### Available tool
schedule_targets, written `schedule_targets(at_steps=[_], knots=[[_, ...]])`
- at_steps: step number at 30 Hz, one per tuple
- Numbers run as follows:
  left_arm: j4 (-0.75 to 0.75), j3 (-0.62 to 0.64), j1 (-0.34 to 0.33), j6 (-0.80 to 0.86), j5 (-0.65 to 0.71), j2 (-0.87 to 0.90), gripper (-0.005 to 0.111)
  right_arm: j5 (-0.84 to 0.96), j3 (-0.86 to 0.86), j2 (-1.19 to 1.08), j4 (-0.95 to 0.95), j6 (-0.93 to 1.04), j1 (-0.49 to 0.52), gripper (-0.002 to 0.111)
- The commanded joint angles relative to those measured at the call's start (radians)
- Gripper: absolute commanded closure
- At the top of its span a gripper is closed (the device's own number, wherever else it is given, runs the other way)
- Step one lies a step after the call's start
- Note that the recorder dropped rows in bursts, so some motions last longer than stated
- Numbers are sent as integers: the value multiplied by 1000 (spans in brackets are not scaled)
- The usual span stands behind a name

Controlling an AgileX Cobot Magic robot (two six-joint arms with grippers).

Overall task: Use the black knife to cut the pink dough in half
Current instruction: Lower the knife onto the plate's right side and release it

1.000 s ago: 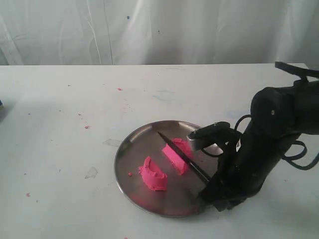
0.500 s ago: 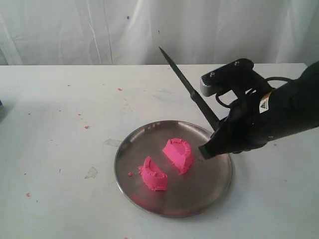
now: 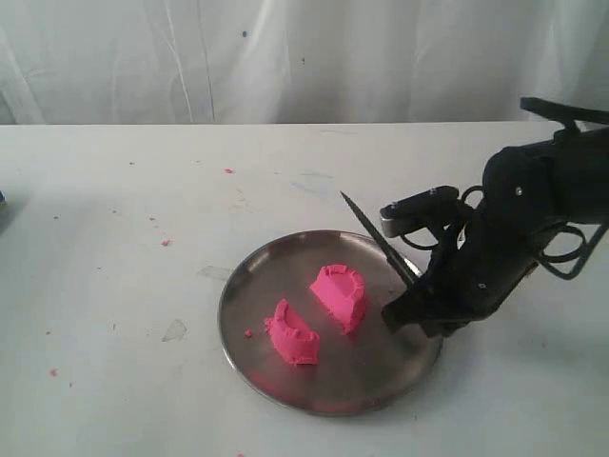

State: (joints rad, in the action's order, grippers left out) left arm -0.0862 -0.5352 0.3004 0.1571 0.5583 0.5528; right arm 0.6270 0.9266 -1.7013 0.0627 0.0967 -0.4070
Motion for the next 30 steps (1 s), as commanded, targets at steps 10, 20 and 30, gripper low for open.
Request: schedule_targets(at_steps=[10, 20, 30], knots=[[14, 108, 2, 4, -177, -5, 107, -13, 20, -61, 95, 87, 7, 108], [14, 108, 2, 4, -177, -5, 107, -23, 20, -61, 95, 87, 7, 93], [14, 108, 2, 4, -177, -5, 107, -25, 20, -61, 95, 102, 7, 84]])
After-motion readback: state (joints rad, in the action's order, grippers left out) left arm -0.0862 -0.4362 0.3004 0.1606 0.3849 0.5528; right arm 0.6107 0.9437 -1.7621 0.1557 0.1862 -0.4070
